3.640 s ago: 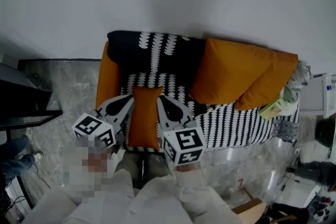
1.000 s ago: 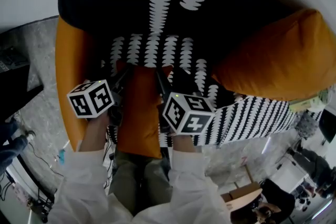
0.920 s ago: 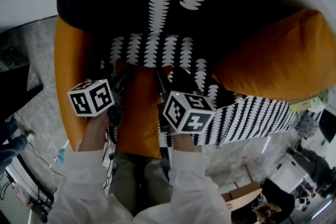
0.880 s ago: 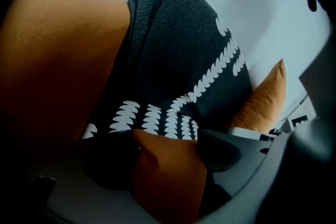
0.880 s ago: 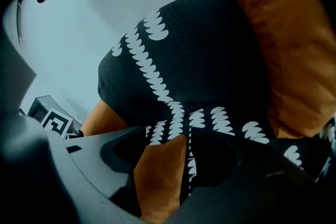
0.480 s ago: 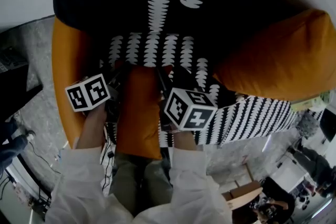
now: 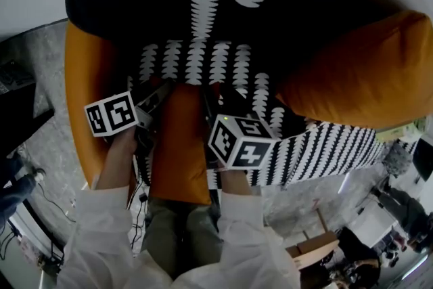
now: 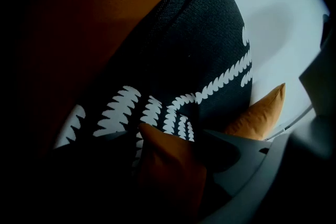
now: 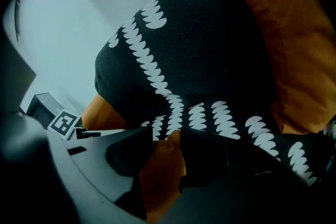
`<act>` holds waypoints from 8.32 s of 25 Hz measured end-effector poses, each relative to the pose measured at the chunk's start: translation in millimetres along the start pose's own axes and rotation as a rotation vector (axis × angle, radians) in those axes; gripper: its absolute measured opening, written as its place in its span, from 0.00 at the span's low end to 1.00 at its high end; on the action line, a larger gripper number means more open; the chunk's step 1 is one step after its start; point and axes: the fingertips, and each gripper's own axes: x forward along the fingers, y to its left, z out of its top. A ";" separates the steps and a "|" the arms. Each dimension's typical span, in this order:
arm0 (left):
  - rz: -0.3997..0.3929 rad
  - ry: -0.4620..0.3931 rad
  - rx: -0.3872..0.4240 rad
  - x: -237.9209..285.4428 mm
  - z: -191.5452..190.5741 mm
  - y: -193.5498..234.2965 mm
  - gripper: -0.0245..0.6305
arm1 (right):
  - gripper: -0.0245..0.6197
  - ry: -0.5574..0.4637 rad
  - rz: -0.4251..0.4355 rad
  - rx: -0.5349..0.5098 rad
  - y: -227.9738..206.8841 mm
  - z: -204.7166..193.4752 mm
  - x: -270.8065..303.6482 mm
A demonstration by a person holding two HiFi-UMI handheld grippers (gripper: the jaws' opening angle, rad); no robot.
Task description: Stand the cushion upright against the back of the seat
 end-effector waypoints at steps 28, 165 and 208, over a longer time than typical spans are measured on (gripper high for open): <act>-0.046 -0.016 0.135 -34.0 -1.5 -30.6 0.31 | 0.10 -0.014 0.000 -0.074 31.0 -5.9 -21.6; -0.184 -0.492 0.703 -321.6 26.6 -353.2 0.46 | 0.32 -0.467 0.203 -0.315 233.5 126.2 -334.3; -0.230 -0.375 0.911 -359.6 -64.1 -374.4 0.05 | 0.06 -0.475 0.286 -0.515 265.3 76.5 -407.9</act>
